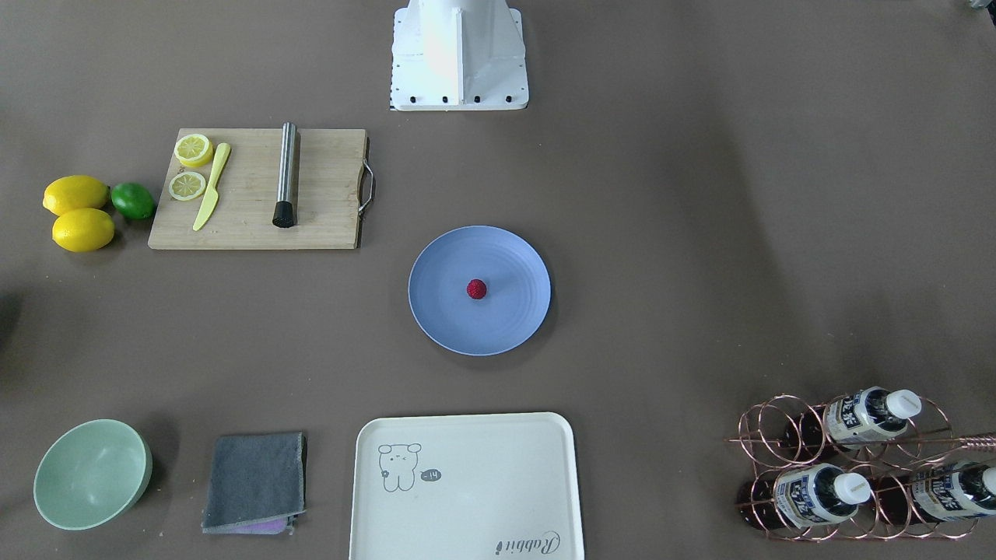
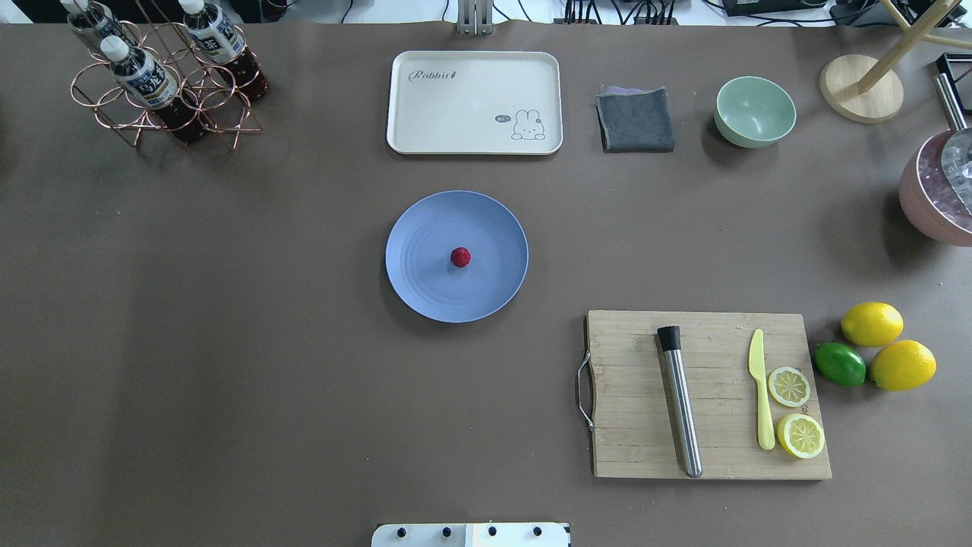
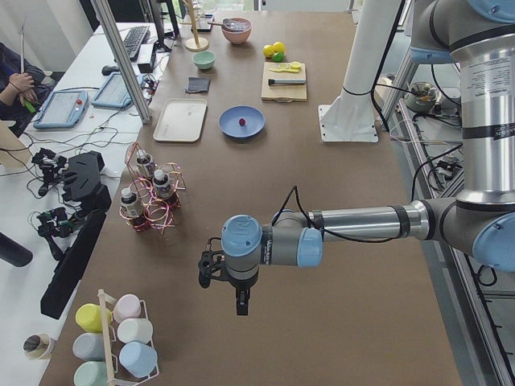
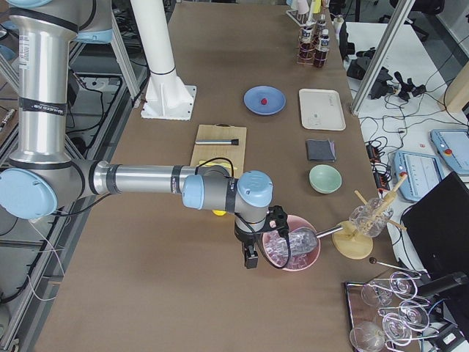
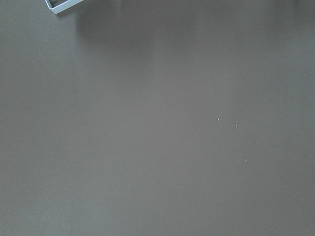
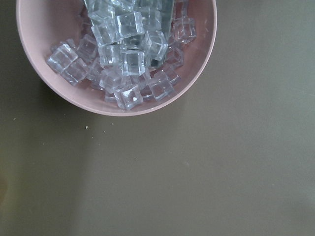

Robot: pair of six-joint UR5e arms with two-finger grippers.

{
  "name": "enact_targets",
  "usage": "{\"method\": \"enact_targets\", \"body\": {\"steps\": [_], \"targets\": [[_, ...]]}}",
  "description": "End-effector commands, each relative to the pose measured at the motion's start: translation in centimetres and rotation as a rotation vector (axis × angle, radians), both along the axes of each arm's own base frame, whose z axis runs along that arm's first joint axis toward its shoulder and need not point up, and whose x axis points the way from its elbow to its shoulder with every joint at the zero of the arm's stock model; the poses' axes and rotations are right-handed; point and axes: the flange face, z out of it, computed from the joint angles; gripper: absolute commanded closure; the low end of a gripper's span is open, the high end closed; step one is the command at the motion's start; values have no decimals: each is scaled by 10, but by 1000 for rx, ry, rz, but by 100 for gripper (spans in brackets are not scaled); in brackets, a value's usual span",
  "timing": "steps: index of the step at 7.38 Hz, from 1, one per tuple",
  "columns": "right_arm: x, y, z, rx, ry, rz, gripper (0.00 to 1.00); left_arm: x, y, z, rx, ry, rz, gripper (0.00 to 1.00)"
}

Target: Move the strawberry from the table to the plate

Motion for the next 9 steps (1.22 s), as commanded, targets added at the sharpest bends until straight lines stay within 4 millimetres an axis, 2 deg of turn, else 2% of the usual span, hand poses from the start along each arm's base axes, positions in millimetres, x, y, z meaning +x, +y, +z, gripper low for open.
{"method": "enact_targets", "body": {"steps": [1,9], "targets": [[0,1,2,-4,0,0,0,0,1,0,-2,1,0,2],[-4,11,4,-13,-45,1,0,0,1,2,-3,1,0,2]]}}
